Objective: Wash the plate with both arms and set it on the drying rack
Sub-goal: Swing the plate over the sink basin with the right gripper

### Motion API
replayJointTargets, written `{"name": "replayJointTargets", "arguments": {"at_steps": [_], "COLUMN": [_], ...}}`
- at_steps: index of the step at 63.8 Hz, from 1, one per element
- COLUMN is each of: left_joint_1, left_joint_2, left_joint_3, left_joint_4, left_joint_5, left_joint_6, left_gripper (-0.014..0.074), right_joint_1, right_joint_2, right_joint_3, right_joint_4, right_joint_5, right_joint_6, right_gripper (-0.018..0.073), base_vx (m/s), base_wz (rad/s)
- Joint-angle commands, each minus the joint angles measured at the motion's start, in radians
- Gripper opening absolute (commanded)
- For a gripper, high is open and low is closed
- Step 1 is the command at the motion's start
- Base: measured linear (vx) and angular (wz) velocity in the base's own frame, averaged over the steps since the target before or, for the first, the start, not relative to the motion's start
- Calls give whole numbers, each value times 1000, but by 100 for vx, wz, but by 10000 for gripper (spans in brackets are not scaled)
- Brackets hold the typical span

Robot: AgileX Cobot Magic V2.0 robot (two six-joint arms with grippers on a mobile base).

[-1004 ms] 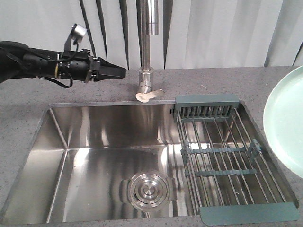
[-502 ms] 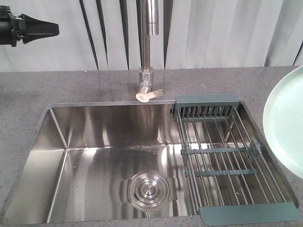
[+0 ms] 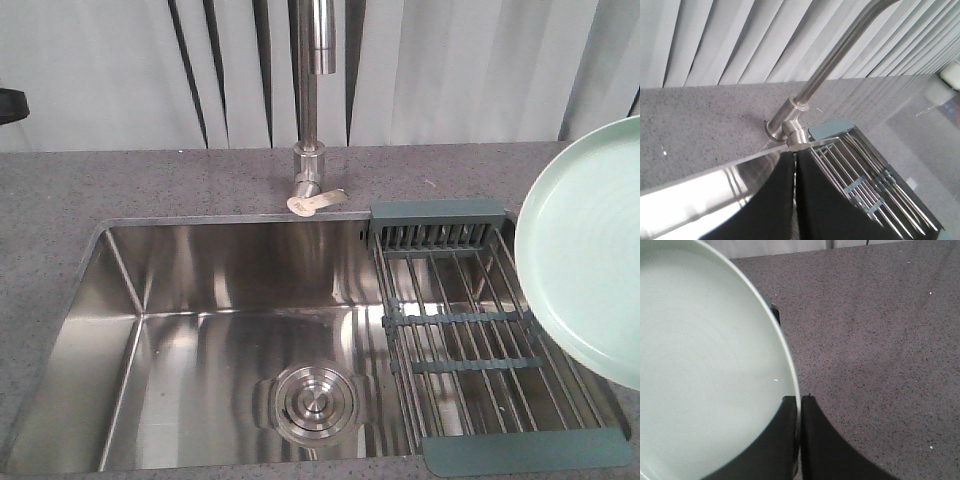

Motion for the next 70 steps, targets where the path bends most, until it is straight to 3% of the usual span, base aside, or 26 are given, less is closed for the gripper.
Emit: {"name": "replayJointTargets", "arguments": {"at_steps": [1, 17, 26, 37, 52, 60, 70], "left_joint_1": [1, -5, -44, -124, -131, -131, -131], "left_joint_2": [-132, -420, -542, -606, -675, -711, -736], "left_joint_3": [88, 364, 441, 463, 463, 489, 556], "left_joint_4": [30, -77, -81, -55, 33, 32, -12], "left_joint_5": [-73, 18, 41, 15, 46, 89, 236], "left_joint_6": [-8, -8, -8, -8, -8, -8, -8], "left_gripper": [-8, -8, -8, -8, -8, -8, -8], "right_joint_1": [-4, -4, 11, 165, 408, 447, 448], "right_joint_2": [8, 8, 9, 40, 108, 153, 245], "right_joint_3": [-25, -25, -25, -25, -25, -25, -25], "right_joint_4": [21, 34, 63, 64, 2, -9, 110], "right_joint_5": [-52, -30, -33, -43, -79, -79, -80], "right_joint_6": [-24, -47, -66, -128, -129, -129, -176], "right_gripper": [-3, -3, -3, -3, -3, -3, -3], "base_vx": [0, 0, 0, 0, 0, 0, 0], "base_wz": [0, 0, 0, 0, 0, 0, 0]}}
